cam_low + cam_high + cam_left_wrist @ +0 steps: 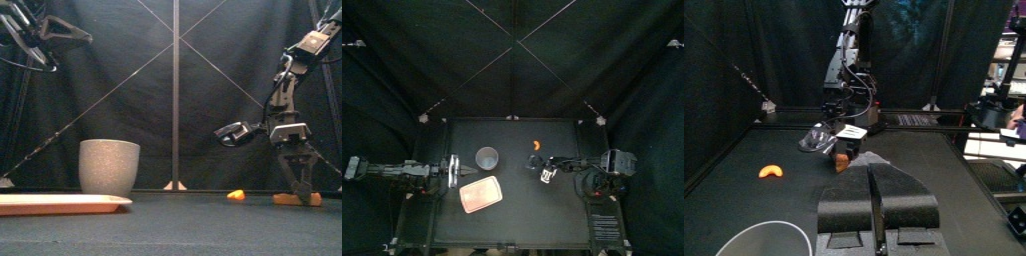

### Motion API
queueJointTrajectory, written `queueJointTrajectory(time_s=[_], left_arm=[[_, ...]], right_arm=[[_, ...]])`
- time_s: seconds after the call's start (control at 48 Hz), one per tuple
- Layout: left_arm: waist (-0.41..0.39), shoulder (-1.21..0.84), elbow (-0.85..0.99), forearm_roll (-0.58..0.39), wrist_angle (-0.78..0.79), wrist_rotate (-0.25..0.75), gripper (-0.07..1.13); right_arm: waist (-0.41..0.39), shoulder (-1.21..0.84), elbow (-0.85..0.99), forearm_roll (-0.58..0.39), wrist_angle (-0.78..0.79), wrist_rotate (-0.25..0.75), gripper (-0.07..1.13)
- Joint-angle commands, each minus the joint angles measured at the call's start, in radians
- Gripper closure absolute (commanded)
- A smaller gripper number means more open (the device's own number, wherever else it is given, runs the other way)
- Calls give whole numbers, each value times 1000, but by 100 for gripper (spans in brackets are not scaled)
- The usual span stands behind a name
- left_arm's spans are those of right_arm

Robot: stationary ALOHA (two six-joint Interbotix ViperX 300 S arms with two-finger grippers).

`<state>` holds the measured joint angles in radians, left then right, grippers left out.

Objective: Pick the pie then place it on the pink plate
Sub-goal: Place pie on the pink plate

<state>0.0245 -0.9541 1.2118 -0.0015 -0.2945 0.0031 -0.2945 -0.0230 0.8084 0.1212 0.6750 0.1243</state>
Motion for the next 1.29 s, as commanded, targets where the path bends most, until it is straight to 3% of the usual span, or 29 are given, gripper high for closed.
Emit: queueJointTrajectory(time_s=[0.021,0.292,0.708,0.938,1.292], left_arm=[[3,5,-12,0,-5,2,106],[14,5,-17,0,-5,2,106],[40,5,-20,0,-11,2,106],[49,5,-20,2,-15,3,106],[52,5,-12,0,-15,2,106]], right_arm=[[14,-3,-8,5,-6,-2,32],[110,-18,-107,9,-6,-2,40],[328,137,-506,0,-78,-3,40],[371,319,-721,-5,-118,-3,40],[371,580,-1048,-60,-112,-3,39]])
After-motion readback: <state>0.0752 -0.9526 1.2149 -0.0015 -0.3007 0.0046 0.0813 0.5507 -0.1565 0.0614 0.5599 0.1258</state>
